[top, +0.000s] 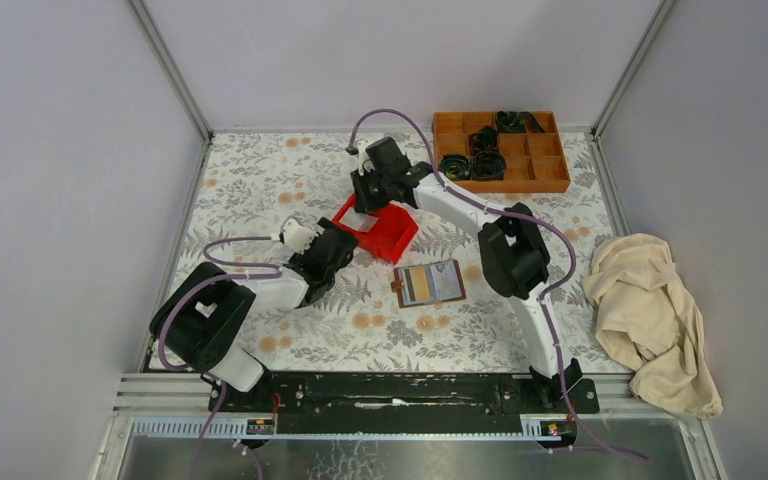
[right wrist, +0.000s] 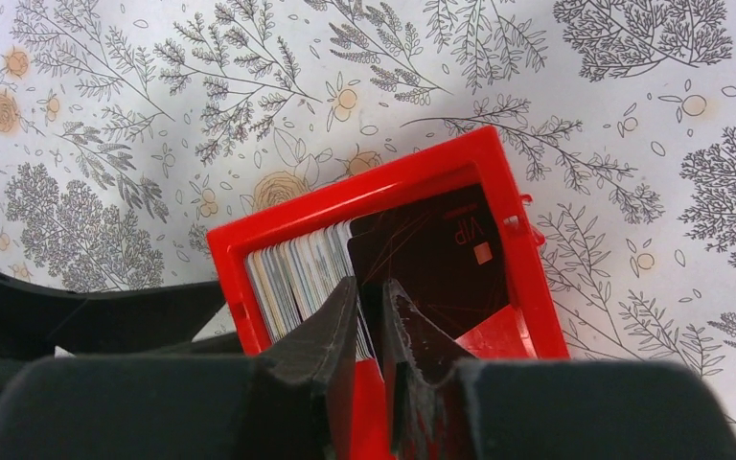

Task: Put the credit cards into the card holder
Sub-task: Pick up the credit card from the storage box, then turn over the card slot in the card holder.

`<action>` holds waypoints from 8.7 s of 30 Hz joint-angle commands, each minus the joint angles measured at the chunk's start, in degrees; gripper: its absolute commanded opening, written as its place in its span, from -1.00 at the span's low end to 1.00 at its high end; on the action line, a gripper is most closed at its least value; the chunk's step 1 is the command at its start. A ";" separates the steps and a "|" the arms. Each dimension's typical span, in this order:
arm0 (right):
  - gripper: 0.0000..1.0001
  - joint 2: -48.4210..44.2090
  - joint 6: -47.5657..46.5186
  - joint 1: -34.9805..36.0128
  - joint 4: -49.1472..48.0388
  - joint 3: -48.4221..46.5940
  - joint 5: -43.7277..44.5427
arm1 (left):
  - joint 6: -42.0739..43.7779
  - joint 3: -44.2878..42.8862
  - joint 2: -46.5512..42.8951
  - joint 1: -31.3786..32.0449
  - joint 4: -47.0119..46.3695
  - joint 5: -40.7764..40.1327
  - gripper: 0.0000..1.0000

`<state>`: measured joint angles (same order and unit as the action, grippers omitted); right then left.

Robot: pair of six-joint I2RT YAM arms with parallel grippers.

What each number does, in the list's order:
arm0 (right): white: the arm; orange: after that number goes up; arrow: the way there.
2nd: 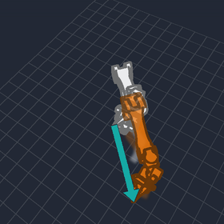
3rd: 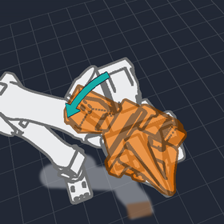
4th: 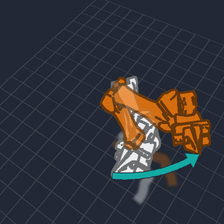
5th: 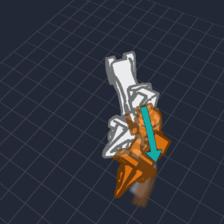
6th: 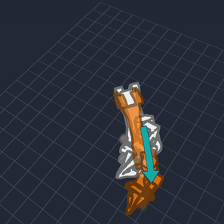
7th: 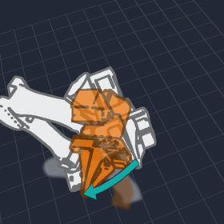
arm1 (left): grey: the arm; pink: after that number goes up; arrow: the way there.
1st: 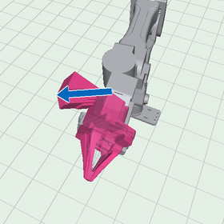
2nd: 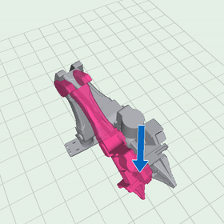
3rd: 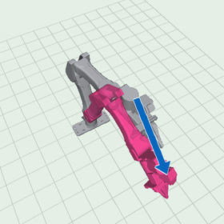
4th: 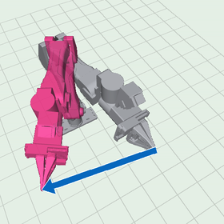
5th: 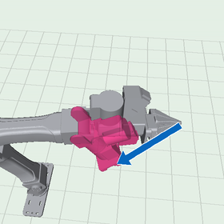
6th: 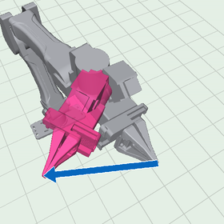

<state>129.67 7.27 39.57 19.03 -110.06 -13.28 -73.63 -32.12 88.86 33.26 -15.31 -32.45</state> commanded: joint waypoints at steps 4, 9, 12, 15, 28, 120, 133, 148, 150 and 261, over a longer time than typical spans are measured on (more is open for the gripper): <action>-0.74 -5.73 1.47 1.19 2.90 1.97 -0.96 | 1.94 -2.32 1.68 -3.28 5.65 -1.83 0.93; -0.80 -6.70 1.52 1.21 2.17 2.77 -0.07 | 4.00 -5.08 2.72 -4.24 6.57 -1.66 0.93; -0.85 -7.28 1.85 1.19 1.54 3.37 0.58 | 4.56 -6.24 3.15 -4.41 7.55 -1.59 0.94; -0.92 -8.65 2.23 1.21 0.03 4.65 2.79 | 4.65 -6.09 2.68 -4.40 7.92 -1.80 0.94; -1.00 -16.66 4.31 1.21 -2.07 9.06 16.52 | 7.15 -3.17 -5.35 -4.43 10.05 -2.69 0.97; -0.35 -61.23 22.36 -7.05 -6.13 59.00 -17.63 | 18.98 21.75 6.10 2.96 -72.82 70.02 -1.00; -0.35 -64.01 22.55 -7.12 -5.33 60.63 4.42 | 8.29 26.97 -0.07 12.74 -63.00 28.90 -1.00; -0.39 -61.56 22.09 -7.14 -6.52 62.14 9.14 | 13.59 18.64 -10.57 22.64 -30.43 3.99 -1.00; -0.39 -61.26 22.01 -7.14 -6.78 62.24 9.17 | 14.23 18.31 -10.03 22.96 -29.93 3.64 -1.00; -0.45 -62.46 20.09 -10.55 -9.92 69.46 7.87 | -0.92 13.54 -3.23 30.16 -22.38 -4.55 -1.00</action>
<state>68.55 28.29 29.56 11.22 -40.82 -4.21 -73.78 -19.55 87.59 62.72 -38.09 -33.71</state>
